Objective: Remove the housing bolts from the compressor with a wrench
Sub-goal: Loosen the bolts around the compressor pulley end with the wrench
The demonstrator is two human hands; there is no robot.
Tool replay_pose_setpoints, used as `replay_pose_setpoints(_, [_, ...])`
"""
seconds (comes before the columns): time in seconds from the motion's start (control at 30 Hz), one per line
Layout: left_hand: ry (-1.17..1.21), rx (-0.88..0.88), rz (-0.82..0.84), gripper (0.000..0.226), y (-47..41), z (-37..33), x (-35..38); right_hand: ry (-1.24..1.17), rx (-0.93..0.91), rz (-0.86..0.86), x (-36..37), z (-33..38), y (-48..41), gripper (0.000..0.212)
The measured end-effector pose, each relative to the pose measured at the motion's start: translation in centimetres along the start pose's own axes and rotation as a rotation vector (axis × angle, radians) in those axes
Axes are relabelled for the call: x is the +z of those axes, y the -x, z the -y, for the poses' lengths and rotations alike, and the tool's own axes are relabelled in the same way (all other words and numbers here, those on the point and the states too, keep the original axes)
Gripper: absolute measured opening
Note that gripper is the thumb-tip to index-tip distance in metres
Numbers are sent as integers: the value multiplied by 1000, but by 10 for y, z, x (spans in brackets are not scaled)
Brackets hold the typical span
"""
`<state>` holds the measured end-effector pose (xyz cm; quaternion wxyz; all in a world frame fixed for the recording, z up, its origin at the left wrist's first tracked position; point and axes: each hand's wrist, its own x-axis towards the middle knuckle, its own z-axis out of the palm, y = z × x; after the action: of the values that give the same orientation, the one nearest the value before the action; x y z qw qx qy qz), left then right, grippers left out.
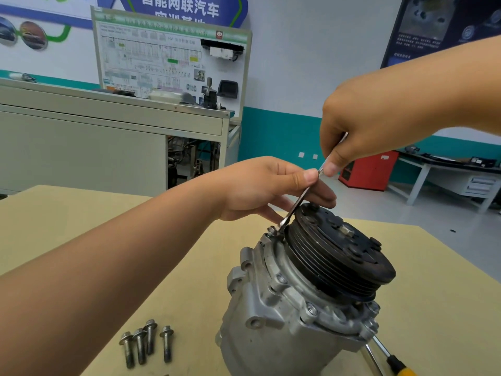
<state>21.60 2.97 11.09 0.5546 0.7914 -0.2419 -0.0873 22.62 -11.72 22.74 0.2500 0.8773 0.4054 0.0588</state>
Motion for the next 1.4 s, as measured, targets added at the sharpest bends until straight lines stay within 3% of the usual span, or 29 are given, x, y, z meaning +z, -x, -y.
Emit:
replay_pose_setpoints(0.6, [2,-17,-75,38,2,2,1,-219,55,-25,7,1,-1,33])
replay_pose_setpoints(0.77, [-20,6,-100,35,5,2,2,-229,24,7,0,5,3,54])
replay_pose_setpoints(0.93, [-29,28,-120,32,7,1,3,-188,-43,14,-3,8,5,47])
replay_pose_setpoints(1.1, [-18,32,-138,30,6,1,4,-133,-49,29,-6,11,7,65])
replay_pose_setpoints(1.4, [-31,41,-153,28,9,0,6,-34,-83,61,-15,20,8,42])
